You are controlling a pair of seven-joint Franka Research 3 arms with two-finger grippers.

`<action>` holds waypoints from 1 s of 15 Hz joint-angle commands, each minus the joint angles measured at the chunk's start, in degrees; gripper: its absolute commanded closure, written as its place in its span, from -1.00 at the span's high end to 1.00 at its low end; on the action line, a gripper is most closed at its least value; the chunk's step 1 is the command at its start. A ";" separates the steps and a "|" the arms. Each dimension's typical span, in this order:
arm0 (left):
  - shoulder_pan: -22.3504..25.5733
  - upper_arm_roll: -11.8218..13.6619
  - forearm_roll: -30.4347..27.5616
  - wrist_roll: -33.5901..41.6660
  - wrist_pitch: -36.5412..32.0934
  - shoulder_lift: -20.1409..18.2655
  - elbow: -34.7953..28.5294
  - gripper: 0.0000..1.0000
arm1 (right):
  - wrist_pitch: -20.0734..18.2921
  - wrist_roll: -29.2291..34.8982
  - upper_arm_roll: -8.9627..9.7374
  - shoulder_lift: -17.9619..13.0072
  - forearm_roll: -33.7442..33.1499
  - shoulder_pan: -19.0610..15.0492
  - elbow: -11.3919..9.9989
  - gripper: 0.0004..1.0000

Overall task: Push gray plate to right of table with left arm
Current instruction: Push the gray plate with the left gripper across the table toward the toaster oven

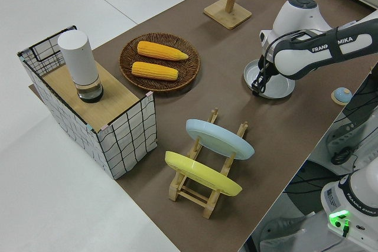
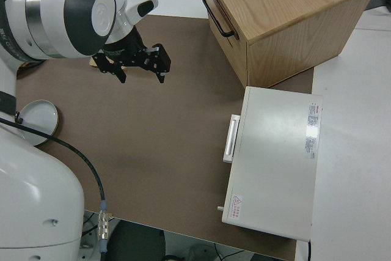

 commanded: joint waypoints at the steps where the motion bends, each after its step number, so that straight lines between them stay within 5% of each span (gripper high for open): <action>1: -5.70 0.12 -2.22 -6.17 1.33 3.49 0.86 -1.00 | -0.89 0.66 0.92 -0.14 0.25 -1.07 0.53 0.97; 10: -16.51 -0.40 -6.53 -19.09 1.50 6.75 5.42 -1.00 | -0.89 0.66 0.92 -0.14 0.25 -1.07 0.53 0.97; 15: -19.34 -4.09 -6.54 -30.07 1.59 9.90 9.72 -1.00 | -0.89 0.66 0.92 -0.14 0.25 -1.07 0.53 0.97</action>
